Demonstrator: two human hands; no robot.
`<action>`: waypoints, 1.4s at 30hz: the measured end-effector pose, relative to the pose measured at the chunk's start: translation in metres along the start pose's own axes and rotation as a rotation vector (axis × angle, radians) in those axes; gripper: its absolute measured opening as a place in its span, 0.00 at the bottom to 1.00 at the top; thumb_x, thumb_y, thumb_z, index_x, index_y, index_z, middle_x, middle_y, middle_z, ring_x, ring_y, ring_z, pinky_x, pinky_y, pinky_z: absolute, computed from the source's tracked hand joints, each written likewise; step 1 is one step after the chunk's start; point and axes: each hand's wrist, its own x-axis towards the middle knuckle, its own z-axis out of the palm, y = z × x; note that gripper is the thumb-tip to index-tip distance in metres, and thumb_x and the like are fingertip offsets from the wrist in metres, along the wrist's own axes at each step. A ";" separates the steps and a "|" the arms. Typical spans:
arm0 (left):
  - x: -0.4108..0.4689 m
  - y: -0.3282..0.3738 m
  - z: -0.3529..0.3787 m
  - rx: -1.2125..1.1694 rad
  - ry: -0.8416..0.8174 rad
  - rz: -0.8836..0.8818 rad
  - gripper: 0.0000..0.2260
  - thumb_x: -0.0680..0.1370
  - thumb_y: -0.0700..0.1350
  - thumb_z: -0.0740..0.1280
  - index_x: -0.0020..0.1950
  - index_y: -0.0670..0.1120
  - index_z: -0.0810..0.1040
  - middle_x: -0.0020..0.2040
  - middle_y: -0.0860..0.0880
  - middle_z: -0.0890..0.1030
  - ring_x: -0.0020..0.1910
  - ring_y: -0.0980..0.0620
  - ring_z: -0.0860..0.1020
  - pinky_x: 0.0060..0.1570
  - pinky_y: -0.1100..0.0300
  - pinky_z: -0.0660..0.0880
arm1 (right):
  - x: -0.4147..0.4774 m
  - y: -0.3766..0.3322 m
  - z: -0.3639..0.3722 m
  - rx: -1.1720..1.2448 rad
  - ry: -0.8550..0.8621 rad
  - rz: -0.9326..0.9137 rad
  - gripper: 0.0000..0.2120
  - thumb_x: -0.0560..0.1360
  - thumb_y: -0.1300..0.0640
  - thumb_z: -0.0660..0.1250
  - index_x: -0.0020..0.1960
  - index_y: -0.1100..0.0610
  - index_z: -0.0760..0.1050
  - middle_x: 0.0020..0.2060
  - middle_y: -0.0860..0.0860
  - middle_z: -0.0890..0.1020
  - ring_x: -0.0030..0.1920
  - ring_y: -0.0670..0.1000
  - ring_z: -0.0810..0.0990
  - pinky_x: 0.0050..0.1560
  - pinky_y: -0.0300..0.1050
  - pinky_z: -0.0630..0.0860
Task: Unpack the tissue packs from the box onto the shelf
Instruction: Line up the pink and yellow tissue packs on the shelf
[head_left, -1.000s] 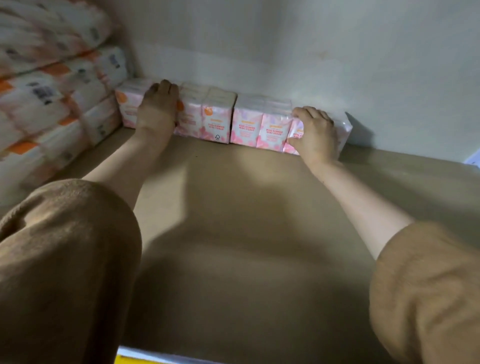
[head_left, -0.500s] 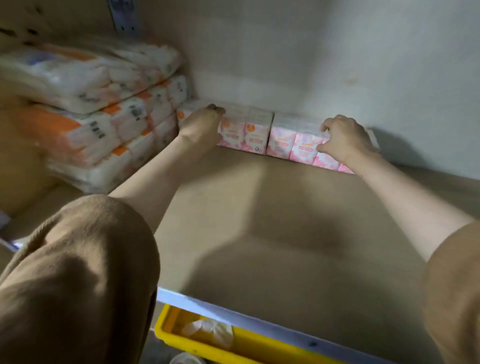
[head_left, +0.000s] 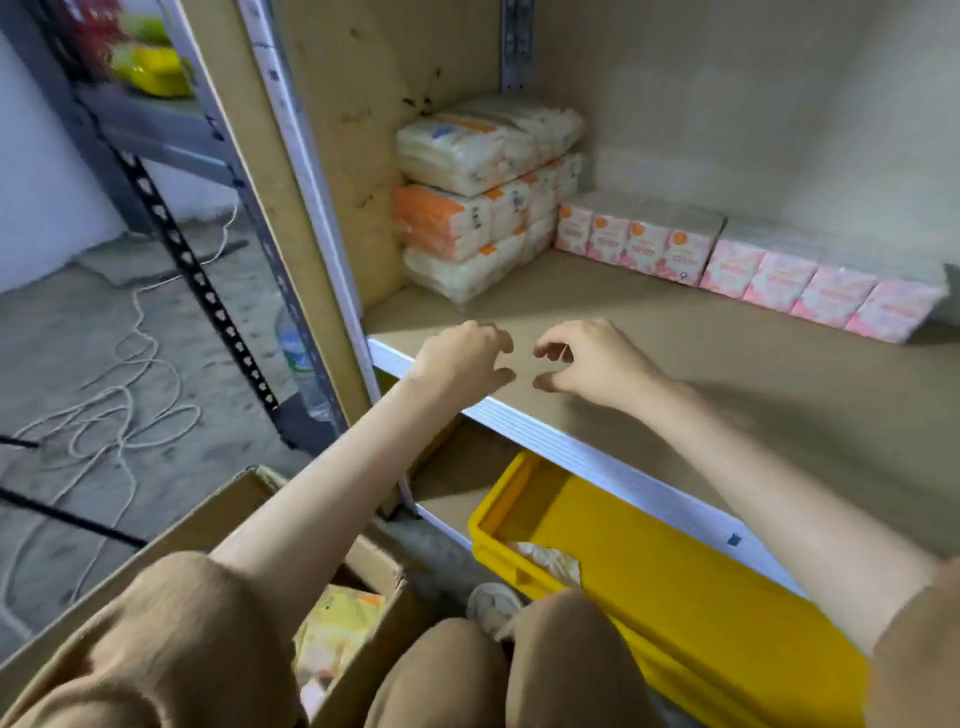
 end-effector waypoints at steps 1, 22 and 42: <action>-0.018 -0.011 0.003 -0.010 -0.003 -0.031 0.17 0.78 0.49 0.63 0.67 0.48 0.72 0.66 0.47 0.75 0.64 0.45 0.74 0.60 0.51 0.73 | -0.003 -0.016 0.009 0.015 -0.021 -0.037 0.18 0.69 0.56 0.72 0.57 0.58 0.78 0.54 0.56 0.81 0.53 0.54 0.78 0.52 0.42 0.72; -0.290 -0.207 0.126 -0.038 -0.339 -0.673 0.18 0.76 0.48 0.65 0.66 0.50 0.73 0.63 0.49 0.76 0.61 0.46 0.76 0.55 0.54 0.75 | -0.030 -0.192 0.253 -0.034 -0.661 -0.286 0.17 0.70 0.57 0.71 0.58 0.61 0.78 0.56 0.57 0.81 0.55 0.56 0.79 0.56 0.50 0.78; -0.324 -0.277 0.274 -0.592 -0.511 -0.806 0.50 0.62 0.52 0.79 0.75 0.42 0.56 0.71 0.46 0.60 0.71 0.48 0.63 0.72 0.54 0.63 | 0.009 -0.155 0.399 -0.230 -0.975 -0.023 0.47 0.64 0.48 0.77 0.72 0.65 0.56 0.69 0.61 0.66 0.68 0.60 0.68 0.67 0.50 0.69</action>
